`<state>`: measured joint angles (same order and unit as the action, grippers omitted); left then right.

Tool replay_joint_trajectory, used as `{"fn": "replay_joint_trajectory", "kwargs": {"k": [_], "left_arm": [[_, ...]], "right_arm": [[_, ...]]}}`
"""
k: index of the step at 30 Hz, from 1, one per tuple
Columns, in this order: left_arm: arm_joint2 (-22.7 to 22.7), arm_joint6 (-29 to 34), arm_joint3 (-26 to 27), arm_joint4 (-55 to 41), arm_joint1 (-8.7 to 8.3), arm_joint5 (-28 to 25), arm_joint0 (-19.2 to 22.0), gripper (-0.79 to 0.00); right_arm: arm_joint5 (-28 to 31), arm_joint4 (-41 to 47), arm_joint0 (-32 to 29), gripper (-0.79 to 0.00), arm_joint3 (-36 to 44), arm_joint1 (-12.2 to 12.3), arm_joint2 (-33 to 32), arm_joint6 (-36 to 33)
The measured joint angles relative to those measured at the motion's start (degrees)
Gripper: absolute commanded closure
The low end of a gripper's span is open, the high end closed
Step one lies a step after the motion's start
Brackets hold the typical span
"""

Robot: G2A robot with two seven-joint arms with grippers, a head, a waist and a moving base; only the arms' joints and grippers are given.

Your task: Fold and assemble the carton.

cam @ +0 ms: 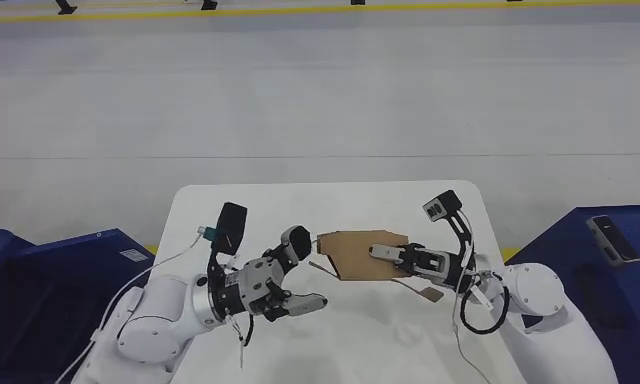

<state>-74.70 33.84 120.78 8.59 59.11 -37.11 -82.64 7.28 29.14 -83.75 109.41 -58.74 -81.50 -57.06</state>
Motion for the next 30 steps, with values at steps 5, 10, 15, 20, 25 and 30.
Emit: {"fn": "replay_joint_trajectory", "kwargs": {"k": [5,10,15,20,25,30], "left_arm": [[0.8,2.2,1.6,-4.1,-0.18,2.7,-0.8,-0.785],[2.3,8.3,1.7,-15.0,-0.41,11.0,0.8,-0.785],[1.6,11.0,-0.5,-18.4,-0.51,18.8,3.8,-0.785],[2.2,12.6,-1.3,-18.6,-0.55,20.5,4.1,-0.785],[1.8,13.1,-1.9,-18.5,-0.67,20.6,3.5,-0.785],[2.5,14.1,-1.9,-19.3,-0.67,20.5,3.3,-0.785]], "right_arm": [[1.1,-1.9,-0.2,0.0,0.5,0.0,0.3,0.4],[2.9,-4.2,-0.9,0.0,1.2,0.1,0.5,0.5],[3.9,-4.2,-1.8,0.0,1.9,0.2,0.1,0.4],[4.8,-4.0,-2.3,0.0,2.1,0.4,-0.9,0.7],[5.1,-3.5,-2.8,0.0,2.3,0.5,-2.0,0.8],[5.1,-3.6,-3.2,0.0,2.8,0.6,-2.0,0.6]]}}
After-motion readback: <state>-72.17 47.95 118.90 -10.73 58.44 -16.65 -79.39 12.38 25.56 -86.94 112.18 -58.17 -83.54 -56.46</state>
